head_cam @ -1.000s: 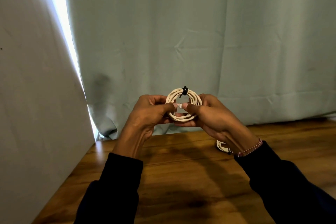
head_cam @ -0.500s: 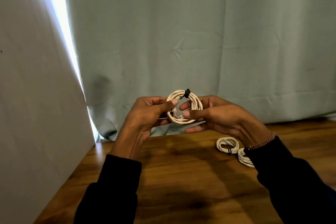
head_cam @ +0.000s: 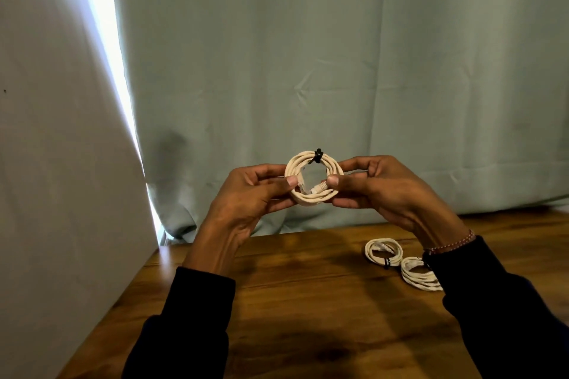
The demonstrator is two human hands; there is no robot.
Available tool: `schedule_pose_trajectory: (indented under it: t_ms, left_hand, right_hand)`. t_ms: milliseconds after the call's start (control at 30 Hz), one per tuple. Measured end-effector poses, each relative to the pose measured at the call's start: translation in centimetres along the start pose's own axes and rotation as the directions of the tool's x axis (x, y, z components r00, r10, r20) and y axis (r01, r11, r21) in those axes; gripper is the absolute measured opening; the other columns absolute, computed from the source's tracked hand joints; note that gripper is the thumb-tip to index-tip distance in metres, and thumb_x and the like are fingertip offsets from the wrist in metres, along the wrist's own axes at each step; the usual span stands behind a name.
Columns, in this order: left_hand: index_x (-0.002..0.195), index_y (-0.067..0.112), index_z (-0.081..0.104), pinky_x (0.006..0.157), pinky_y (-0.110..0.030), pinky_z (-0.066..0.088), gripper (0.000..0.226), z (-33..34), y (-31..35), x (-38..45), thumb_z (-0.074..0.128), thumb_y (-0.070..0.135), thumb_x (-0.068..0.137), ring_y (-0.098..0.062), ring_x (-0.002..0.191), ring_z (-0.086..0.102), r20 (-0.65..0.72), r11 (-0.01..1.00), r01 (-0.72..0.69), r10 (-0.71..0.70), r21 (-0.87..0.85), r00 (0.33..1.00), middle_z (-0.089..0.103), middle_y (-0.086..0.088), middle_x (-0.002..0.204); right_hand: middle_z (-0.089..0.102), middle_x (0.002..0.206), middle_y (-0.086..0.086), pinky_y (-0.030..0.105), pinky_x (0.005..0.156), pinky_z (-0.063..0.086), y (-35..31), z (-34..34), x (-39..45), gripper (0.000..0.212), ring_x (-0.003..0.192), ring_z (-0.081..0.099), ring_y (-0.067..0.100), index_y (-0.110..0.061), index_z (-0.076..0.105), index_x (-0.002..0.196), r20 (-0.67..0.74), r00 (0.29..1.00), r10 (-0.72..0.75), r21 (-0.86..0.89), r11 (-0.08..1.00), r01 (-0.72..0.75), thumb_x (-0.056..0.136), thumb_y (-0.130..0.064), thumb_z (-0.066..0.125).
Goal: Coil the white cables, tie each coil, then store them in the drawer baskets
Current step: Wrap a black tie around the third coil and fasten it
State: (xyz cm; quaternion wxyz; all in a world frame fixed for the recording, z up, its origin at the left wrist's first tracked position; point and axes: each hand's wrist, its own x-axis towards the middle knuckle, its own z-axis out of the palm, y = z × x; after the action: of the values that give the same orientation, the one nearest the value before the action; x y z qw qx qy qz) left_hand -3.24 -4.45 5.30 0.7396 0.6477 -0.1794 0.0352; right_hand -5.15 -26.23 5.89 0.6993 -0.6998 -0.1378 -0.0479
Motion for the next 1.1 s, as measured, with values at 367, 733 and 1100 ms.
schedule_pose_trajectory:
  t_ms: [367,733,1100]
  left_hand:
    - [0.109,-0.009,0.067,0.068,-0.036,0.064,0.019,4.2,-5.1,1.6,0.060,-0.010,0.091,-0.030,0.087,0.074,-0.003,0.962,0.248,-0.250,-0.110,0.968,0.073,-0.023,0.099]
    - [0.101,-0.009,0.065,0.071,-0.041,0.062,0.014,7.4,-11.2,2.0,0.061,-0.013,0.089,-0.028,0.079,0.068,0.164,0.850,0.527,-0.517,-0.015,0.840,0.069,-0.020,0.088]
    - [0.105,-0.014,0.065,0.052,-0.036,0.060,0.022,8.2,-16.1,2.2,0.069,-0.013,0.083,-0.030,0.068,0.073,0.044,0.814,0.525,-0.551,0.249,0.834,0.072,-0.024,0.095]
  right_hand:
    - [0.077,0.090,0.017,0.024,0.069,0.061,3.4,-3.0,-2.0,0.028,0.085,0.076,0.027,0.003,0.073,0.099,-0.208,0.975,0.080,-0.057,0.994,-0.094,0.075,-0.009,0.083]
    - [0.076,0.088,0.019,0.019,0.060,0.058,9.2,-6.1,-5.3,0.031,0.074,0.076,0.021,0.015,0.069,0.100,-0.299,0.916,0.268,-0.016,0.958,-0.286,0.080,-0.006,0.080]
    - [0.076,0.089,0.018,0.033,0.073,0.063,11.9,-9.2,-6.8,0.020,0.075,0.074,0.022,0.007,0.074,0.090,-0.480,0.838,0.261,-0.257,0.871,-0.419,0.087,-0.013,0.075]
